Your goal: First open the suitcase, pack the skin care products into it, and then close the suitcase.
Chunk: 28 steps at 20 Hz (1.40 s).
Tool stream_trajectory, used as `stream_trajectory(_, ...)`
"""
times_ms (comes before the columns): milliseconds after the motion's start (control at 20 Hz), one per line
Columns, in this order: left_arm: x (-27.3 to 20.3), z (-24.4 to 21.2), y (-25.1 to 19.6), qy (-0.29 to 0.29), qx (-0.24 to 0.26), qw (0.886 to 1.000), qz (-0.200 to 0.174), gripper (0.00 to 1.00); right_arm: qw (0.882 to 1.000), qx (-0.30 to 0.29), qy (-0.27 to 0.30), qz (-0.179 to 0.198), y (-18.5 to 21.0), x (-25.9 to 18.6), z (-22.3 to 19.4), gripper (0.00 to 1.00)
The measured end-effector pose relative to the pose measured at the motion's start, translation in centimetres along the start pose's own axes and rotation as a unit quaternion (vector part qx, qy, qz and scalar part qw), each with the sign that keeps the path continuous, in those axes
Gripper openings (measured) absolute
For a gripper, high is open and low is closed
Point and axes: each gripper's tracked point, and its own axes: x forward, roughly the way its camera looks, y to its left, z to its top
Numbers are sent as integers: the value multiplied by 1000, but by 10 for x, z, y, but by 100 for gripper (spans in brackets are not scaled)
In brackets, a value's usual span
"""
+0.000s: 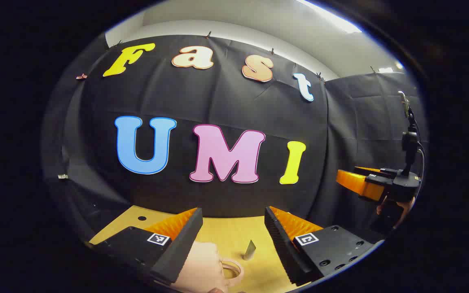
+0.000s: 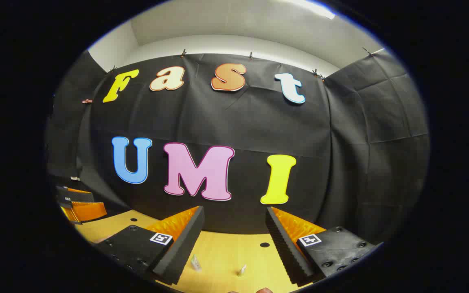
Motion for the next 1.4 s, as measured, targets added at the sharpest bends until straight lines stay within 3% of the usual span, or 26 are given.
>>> stream_trajectory(400,9,-3,-15,3,4,1000,-9,96,1000,-1,-2,-2,-17,0,-5,94)
stream_trajectory(700,12,0,-18,-6,12,1000,10,96,1000,-1,0,1,-21,-1,-7,96)
stream_trajectory(900,21,-40,-43,71,-5,997,-39,96,1000,-7,-2,-1,-25,-4,-6,94)
stream_trajectory(1050,35,-96,-51,164,-19,985,-54,96,1000,-3,1,-7,-34,-11,-12,96)
stream_trajectory(1250,53,-172,-59,287,-49,955,-56,96,999,16,21,-24,-56,-25,-34,96)
stream_trajectory(1400,61,-233,-58,388,-48,919,-47,96,999,18,31,-41,-80,-34,-48,94)
